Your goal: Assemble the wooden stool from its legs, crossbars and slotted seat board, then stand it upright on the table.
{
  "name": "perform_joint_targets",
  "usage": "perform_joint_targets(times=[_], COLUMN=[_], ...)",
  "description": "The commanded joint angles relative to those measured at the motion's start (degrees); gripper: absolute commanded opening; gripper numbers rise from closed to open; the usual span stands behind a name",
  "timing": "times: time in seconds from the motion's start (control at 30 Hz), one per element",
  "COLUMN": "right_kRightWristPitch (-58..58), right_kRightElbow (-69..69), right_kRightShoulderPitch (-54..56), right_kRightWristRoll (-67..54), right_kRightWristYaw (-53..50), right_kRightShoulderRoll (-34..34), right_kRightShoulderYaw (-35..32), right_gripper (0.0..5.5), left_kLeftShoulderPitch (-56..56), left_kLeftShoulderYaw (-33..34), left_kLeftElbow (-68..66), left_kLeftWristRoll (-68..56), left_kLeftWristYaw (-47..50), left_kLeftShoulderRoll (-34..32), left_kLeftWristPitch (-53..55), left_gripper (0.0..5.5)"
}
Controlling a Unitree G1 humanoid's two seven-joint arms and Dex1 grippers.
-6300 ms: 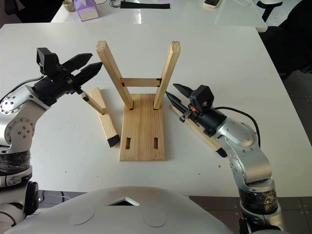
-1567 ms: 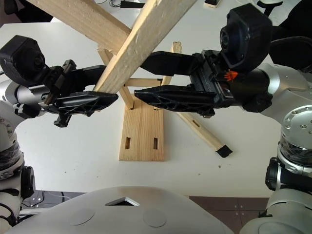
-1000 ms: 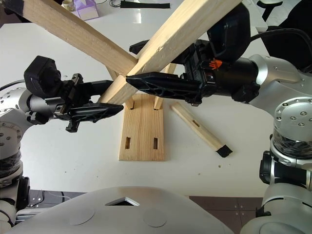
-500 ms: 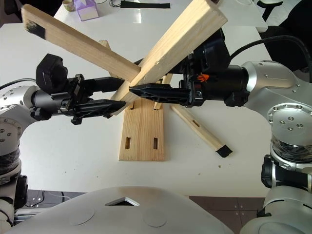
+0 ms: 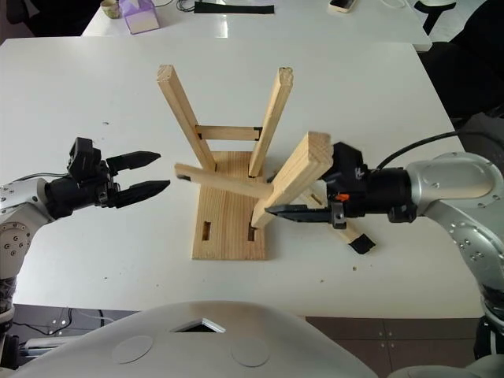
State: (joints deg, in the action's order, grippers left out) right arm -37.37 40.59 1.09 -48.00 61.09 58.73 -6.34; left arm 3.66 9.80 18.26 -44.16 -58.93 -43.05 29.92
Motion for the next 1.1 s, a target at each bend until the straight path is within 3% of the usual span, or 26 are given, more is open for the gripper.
perform_joint_targets(times=[0.03, 0.23, 0.8, 1.1], right_kRightWristPitch=[4.8, 8.6, 8.2, 11.5], right_kRightElbow=[0.5, 0.3, 3.2, -1.3], right_kRightShoulderPitch=[-2.3, -4.1, -4.2, -11.6], right_kRightWristRoll=[5.9, 10.6, 10.1, 13.6], right_kRightWristYaw=[1.4, 1.7, -1.8, 3.3], right_kRightShoulderRoll=[-0.9, -2.1, -5.2, 0.0], right_kRightShoulderYaw=[3.1, 6.5, 8.8, 7.8], right_gripper=[2.05, 2.04, 2.04, 2.04], left_kLeftShoulderPitch=[-1.4, -2.9, -6.1, -6.3], left_kLeftShoulderYaw=[-0.9, -1.7, -2.5, -2.2], left_kLeftElbow=[-0.8, -1.5, -3.7, -4.1], left_kLeftWristRoll=[1.6, 2.4, 3.9, 4.1], left_kLeftWristYaw=[-0.6, -0.6, -1.2, -0.6], left_kLeftShoulderRoll=[0.4, 0.8, 1.5, 1.4], left_kLeftWristPitch=[-0.9, -0.9, -0.5, -0.3], left_gripper=[3.88, 3.88, 3.88, 3.88])
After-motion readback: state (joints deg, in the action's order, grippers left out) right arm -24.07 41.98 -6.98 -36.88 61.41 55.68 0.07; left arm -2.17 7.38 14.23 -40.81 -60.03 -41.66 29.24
